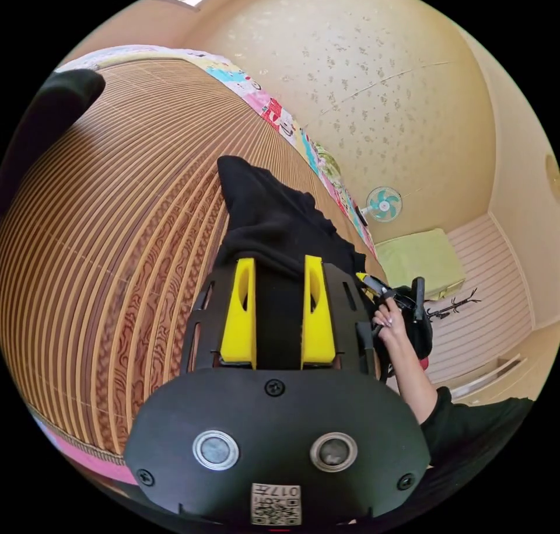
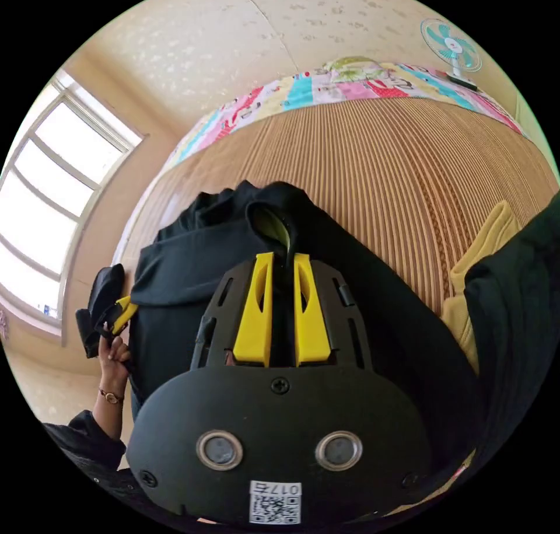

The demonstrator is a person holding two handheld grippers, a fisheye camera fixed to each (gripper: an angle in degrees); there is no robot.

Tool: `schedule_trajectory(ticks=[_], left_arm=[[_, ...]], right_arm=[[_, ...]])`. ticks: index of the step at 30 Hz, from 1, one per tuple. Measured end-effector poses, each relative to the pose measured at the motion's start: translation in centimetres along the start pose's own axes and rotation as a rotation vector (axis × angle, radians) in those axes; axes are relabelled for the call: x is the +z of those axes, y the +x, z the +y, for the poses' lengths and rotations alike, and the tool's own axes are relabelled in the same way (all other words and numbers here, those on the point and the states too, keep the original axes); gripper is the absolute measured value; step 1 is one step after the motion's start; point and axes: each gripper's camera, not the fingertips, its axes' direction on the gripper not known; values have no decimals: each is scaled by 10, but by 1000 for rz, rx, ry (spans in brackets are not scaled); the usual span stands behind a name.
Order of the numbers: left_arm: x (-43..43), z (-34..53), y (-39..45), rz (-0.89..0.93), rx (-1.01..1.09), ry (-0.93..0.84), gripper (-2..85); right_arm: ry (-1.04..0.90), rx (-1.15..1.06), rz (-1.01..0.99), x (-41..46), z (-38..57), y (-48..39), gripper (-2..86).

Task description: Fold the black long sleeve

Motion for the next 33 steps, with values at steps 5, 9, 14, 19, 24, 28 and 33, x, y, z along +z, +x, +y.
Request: schedule_trajectory(ticks=[5,9,14,19,24,28,33], left_arm=[[-7,25,-3,36,-71,11,124],[-27,83,5,-2,-118,36,124],[-40,160,58,-41,-3,-29,132],[-16,216,125,29,193,-191,135],[11,244,178,140,304,-312,136],[8,249,211,249,394,-363,138],[12,245,236,537,336,-431,201]], right_arm=[[34,-17,-24,-50,18,-16,130],[123,-33,16,-119,85,-23,127],[111,7,264,-174,224,-15,145],[-47,6,513,-130,274,-9,147],[-158,126,532,-97,244,13,85],[-17,205,41,-165,238,18,37],[183,55,-494,-243,229,-11,26]])
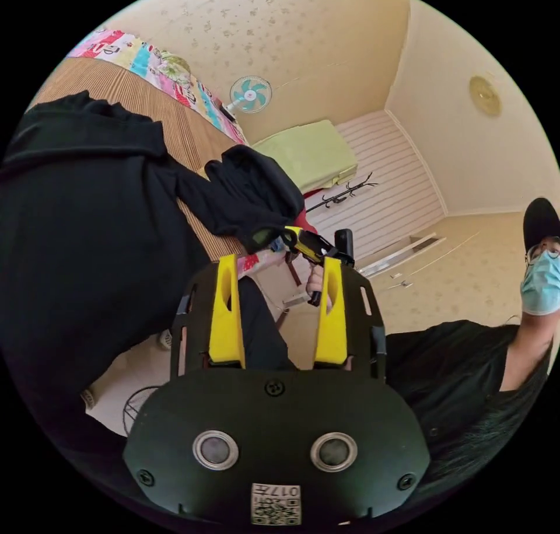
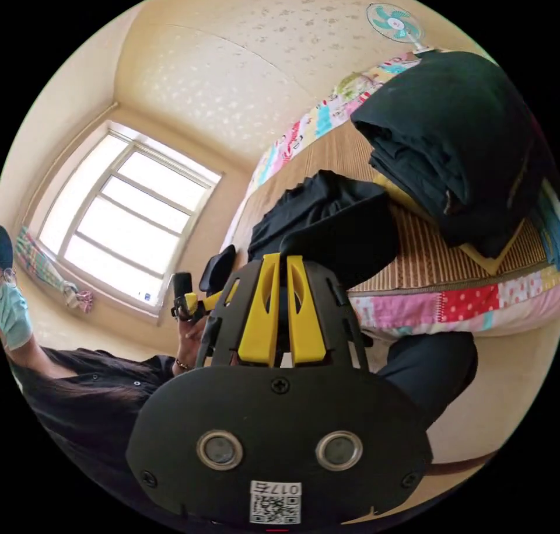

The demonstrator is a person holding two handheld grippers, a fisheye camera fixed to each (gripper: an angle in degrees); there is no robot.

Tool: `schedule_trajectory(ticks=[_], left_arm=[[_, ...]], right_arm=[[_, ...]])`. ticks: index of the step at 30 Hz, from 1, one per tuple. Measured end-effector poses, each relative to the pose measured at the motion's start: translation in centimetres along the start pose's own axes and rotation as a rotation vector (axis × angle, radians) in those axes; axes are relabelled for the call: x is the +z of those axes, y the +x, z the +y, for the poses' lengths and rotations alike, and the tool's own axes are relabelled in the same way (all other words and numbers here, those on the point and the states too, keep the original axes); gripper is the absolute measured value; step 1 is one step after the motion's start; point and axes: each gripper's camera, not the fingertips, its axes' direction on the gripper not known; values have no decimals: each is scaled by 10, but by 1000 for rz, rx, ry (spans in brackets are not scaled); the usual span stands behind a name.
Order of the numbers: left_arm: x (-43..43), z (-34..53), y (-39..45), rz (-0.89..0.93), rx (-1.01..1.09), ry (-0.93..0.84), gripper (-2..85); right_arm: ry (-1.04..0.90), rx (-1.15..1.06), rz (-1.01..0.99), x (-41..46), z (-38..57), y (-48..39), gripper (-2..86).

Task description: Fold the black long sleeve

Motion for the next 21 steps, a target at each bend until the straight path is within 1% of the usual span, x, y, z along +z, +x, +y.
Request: schedule_trajectory(ticks=[1,2,3,4,5,6,7,8,9,10,11,12,14,16,18,19,20,21], left_arm=[[1,-3,4,-22,19,0,206],[4,-9,13,-106,70,-1,216],[6,-15,25,-193,139,-1,226],[8,-18,32,-222,187,-4,225],[14,-22,46,-258,291,-24,221],[24,-26,60,-293,389,-64,192],[29,-28,67,-314,428,-86,177],[39,-33,77,-362,485,-109,103],[45,-40,87,-395,527,-85,59],[47,-45,90,-402,546,-62,52],[49,-60,96,-396,565,-17,44],[48,-84,97,-358,562,8,41],[37,-130,93,-299,495,57,40],[8,-175,82,-215,390,151,39],[-52,-208,65,-124,321,279,39],[-68,-211,60,-128,315,311,39],[-103,-208,49,-171,304,373,39],[-136,-197,34,-242,272,424,40]], right_arm=[[-26,-52,-50,3,-8,-16,25],[-59,-97,-89,8,-15,-29,24],[-68,-112,-101,10,-17,-34,24],[-76,-116,-123,14,-22,-40,23],[-83,-110,-150,17,-26,-43,23],[-90,-109,-167,18,-28,-43,22],[-101,-112,-198,19,-31,-44,22],[-103,-116,-211,17,-33,-43,21],[-91,-119,-206,14,-33,-42,20],[-30,-125,-185,1,-33,-38,19],[74,-136,-155,-20,-32,-33,17],[131,-133,-127,-31,-30,-30,16],[406,-47,11,-75,-15,-22,12],[525,-61,48,-86,-7,-28,8],[449,-109,41,-73,-15,-35,8],[341,-121,44,-55,-22,-37,8],[251,-122,57,-33,-26,-37,8],[220,-120,64,-23,-25,-37,9]])
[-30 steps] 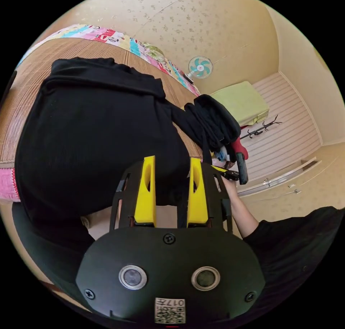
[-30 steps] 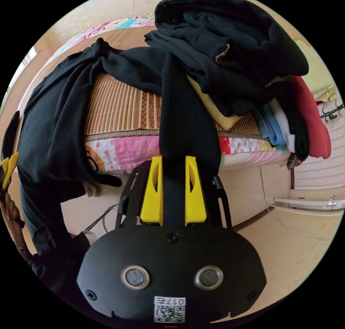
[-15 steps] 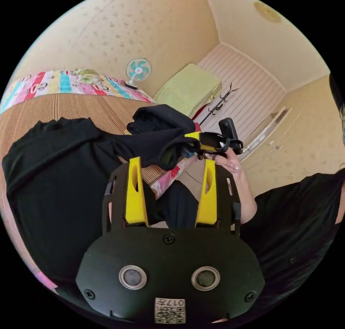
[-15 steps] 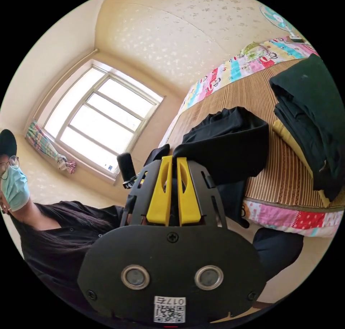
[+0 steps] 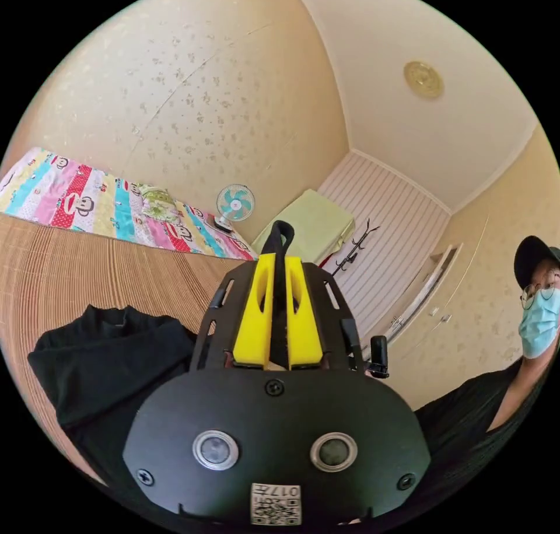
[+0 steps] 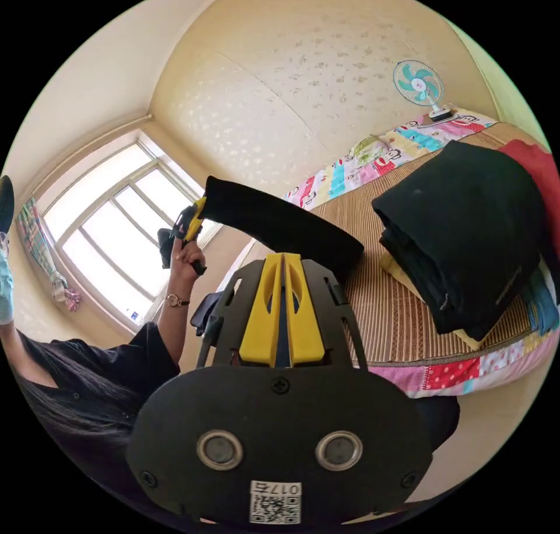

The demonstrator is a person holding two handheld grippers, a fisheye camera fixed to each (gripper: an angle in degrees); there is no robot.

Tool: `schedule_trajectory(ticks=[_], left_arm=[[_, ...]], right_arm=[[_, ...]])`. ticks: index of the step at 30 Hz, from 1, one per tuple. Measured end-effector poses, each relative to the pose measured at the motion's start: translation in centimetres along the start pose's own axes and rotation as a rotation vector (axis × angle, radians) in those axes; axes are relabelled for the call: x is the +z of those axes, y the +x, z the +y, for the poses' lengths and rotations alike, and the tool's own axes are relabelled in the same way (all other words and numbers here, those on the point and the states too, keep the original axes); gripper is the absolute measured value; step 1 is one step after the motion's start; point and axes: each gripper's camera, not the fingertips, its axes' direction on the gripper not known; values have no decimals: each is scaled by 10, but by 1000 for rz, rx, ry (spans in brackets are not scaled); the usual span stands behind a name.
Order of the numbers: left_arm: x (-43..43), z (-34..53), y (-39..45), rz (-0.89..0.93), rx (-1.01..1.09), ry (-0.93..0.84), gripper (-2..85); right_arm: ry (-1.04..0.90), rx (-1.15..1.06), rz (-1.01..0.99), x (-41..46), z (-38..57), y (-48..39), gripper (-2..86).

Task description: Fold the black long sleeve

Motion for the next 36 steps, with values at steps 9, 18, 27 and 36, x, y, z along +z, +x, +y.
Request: schedule_trajectory(ticks=[9,18,27,36], left_arm=[[-160,200,-172,-495,-654,-133,140],[-77,209,-134,-901,-300,-375,112],[0,93,-234,-857,-267,-529,98],[-162,135,-194,-451,-412,-258,131]], right_arm=[[-428,38,185,162,75,15,69],[-489,-179,435,255,109,-9,75],[-537,-254,505,375,11,7,68],[-560,-164,365,268,-24,35,97]])
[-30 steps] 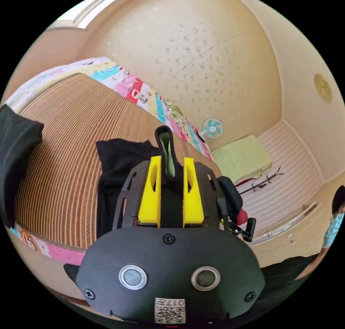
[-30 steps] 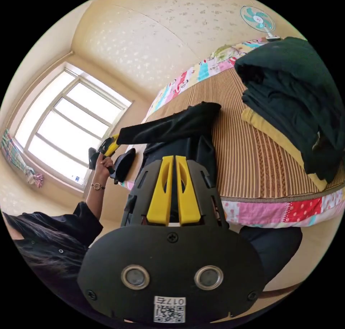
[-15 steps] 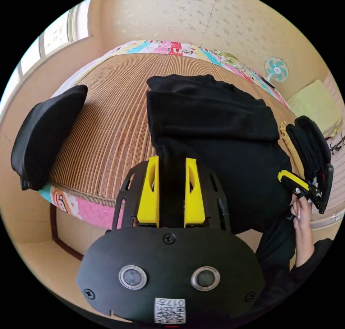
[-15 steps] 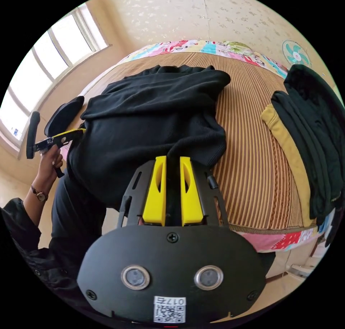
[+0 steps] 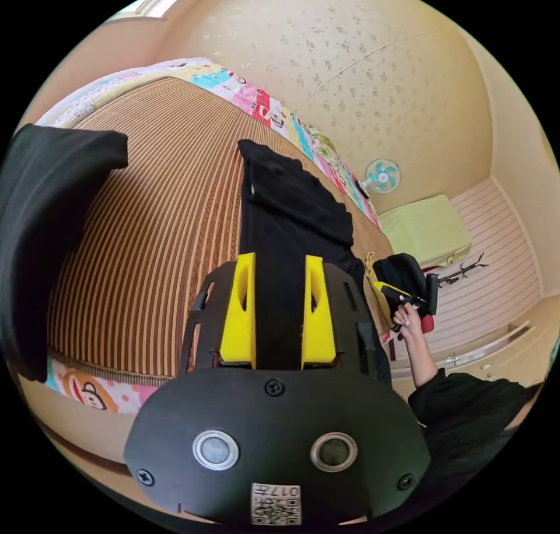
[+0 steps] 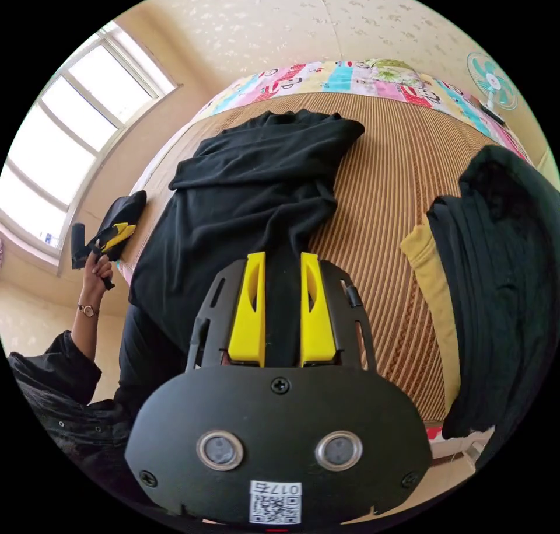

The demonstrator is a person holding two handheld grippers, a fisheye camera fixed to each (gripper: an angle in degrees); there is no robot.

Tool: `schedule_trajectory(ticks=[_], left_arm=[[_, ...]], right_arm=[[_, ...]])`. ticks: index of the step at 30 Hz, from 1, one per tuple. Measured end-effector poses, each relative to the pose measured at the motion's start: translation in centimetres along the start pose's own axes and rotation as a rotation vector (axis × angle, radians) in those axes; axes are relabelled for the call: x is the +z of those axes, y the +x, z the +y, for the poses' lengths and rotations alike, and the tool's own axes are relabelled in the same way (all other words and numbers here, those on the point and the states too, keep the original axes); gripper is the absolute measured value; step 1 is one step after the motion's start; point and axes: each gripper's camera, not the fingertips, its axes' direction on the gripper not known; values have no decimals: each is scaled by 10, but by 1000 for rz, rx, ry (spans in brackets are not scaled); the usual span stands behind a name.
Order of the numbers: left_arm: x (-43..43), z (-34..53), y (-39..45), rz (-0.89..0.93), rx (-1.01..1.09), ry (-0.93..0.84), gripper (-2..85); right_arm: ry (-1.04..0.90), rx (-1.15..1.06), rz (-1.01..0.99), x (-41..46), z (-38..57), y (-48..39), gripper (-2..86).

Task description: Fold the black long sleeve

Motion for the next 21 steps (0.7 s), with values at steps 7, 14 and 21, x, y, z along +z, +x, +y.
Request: schedule_trajectory(ticks=[7,14,21], left_arm=[[-26,102,14,-255,81,-212,161],[-22,110,-15,-102,-23,-252,57],[-116,134,-33,354,-78,26,40]], right_arm=[[-41,102,-122,-27,143,47,127],[20,269,-286,-34,181,69,121],[-123,189,-388,-37,170,70,43]])
